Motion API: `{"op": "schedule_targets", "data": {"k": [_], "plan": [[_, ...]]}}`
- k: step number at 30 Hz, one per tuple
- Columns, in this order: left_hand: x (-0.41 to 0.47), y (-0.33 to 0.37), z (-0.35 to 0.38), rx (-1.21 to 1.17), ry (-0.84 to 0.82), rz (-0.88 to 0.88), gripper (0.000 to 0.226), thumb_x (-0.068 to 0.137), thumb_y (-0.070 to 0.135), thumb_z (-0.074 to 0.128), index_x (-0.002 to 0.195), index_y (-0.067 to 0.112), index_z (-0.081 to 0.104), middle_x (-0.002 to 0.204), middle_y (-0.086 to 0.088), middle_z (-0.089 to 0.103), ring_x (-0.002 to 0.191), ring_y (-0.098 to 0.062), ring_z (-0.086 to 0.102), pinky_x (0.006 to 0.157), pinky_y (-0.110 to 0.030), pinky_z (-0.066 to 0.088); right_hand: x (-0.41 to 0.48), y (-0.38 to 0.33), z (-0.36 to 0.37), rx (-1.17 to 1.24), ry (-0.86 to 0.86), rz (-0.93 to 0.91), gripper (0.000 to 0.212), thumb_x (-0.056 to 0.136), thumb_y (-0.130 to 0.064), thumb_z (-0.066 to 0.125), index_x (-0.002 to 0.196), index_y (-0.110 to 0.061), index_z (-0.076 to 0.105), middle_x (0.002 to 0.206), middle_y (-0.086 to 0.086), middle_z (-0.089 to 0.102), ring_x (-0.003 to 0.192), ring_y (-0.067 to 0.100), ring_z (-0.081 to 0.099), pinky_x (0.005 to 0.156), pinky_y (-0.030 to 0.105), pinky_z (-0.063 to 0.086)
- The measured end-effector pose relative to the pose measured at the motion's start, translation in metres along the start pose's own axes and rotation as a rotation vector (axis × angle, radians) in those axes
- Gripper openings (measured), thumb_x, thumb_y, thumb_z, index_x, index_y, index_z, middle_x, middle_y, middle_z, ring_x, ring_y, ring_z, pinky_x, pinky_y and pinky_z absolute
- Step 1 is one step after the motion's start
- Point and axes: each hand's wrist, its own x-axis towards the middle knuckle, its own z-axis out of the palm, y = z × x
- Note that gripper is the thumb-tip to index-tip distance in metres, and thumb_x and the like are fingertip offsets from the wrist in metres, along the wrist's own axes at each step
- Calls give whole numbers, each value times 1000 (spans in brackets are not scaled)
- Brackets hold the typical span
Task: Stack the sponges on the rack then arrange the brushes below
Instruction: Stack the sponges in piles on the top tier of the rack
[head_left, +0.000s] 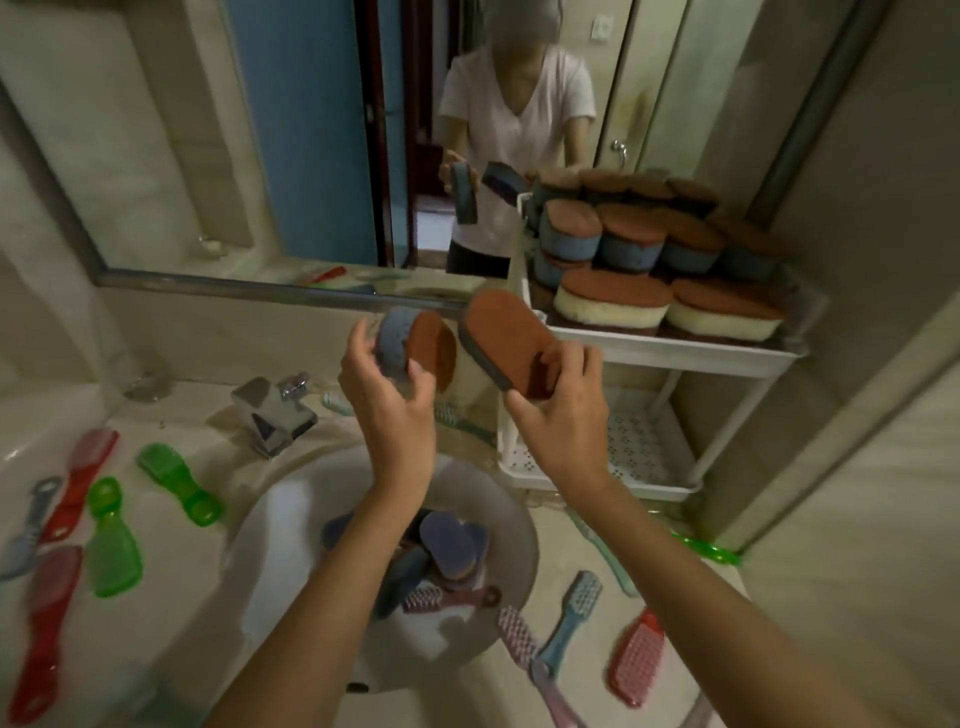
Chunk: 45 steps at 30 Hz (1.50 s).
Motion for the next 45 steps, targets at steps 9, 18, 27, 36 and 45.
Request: {"op": "schedule_targets", "data": {"k": [9, 18, 27, 36, 45], "plan": [[31, 97, 61, -325, -92, -44, 35, 91, 7, 46, 126, 10, 42, 117, -9, 53, 100, -18, 54, 75, -11, 45, 65, 18, -94, 46, 141, 37, 49, 73, -16, 72, 112, -7, 43, 110, 3, 38, 90, 12, 41, 68, 15, 32], [36, 126, 133, -284, -345, -246, 27, 97, 12, 40, 123, 14, 45, 105, -5, 54, 73, -11, 50, 57, -21, 40, 121, 73, -172, -30, 1, 208, 62, 79, -6, 64, 136, -10, 39, 131, 14, 35, 115, 23, 42, 99, 33, 41], [45, 101, 137, 308, -558, 100, 27, 95, 21, 43, 118, 12, 54, 125, -14, 51, 113, -27, 50, 84, -30, 37, 133, 105, -167, -174, -166, 201, 65, 78, 2, 57, 140, -13, 41, 140, 14, 45, 129, 27, 40, 100, 31, 38], [59, 98, 139, 615, -849, 269, 93, 67, 48, 77, 141, 18, 28, 139, -11, 27, 133, -29, 27, 105, -41, 35, 141, 107, -169, -116, -136, 194, 59, 79, 5, 53, 135, -15, 46, 137, 12, 43, 127, 27, 41, 93, 29, 41], [69, 98, 146, 567, -834, 222, 93, 63, 38, 83, 137, 10, 35, 139, -11, 34, 132, -28, 33, 106, -40, 36, 141, 118, -179, -109, -210, 207, 59, 79, 4, 53, 133, -17, 48, 138, 11, 43, 129, 26, 40, 90, 26, 38]]}}
